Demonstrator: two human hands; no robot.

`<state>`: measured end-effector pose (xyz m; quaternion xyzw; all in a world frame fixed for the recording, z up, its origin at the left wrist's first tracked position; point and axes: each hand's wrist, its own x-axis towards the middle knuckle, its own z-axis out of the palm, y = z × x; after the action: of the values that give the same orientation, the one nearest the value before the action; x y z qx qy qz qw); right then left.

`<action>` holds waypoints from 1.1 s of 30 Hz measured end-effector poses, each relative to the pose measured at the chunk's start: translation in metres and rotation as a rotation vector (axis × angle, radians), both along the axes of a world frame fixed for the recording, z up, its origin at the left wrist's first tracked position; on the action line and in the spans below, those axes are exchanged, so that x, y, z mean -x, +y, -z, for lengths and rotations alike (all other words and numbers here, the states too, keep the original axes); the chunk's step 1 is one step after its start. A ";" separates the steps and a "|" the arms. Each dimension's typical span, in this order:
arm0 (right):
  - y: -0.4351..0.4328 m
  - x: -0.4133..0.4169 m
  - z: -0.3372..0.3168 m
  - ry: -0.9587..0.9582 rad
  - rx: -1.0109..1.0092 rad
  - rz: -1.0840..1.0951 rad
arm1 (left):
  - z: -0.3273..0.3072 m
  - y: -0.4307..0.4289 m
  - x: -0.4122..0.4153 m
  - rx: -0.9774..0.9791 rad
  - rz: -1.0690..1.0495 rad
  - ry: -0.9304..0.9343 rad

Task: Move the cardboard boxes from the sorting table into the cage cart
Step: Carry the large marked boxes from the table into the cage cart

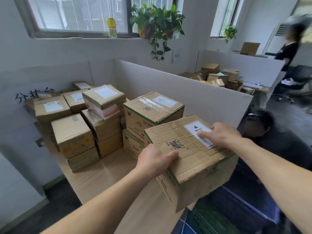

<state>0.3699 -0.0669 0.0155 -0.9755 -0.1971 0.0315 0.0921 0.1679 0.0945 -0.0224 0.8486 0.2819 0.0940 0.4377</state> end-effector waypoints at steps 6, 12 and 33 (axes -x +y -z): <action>0.016 0.079 -0.006 0.026 -0.028 0.003 | -0.001 0.033 0.063 0.038 0.003 0.010; 0.059 0.155 0.004 0.053 -0.051 -0.029 | 0.008 0.082 0.131 0.070 -0.020 0.063; 0.148 0.204 0.152 0.346 -0.144 -0.119 | 0.121 0.160 0.201 0.132 -0.206 0.340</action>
<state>0.1658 0.0809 -0.1369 -0.9332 -0.2372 0.1901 0.1919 -0.0332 0.2541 -0.1435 0.7885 0.4425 -0.0249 0.4265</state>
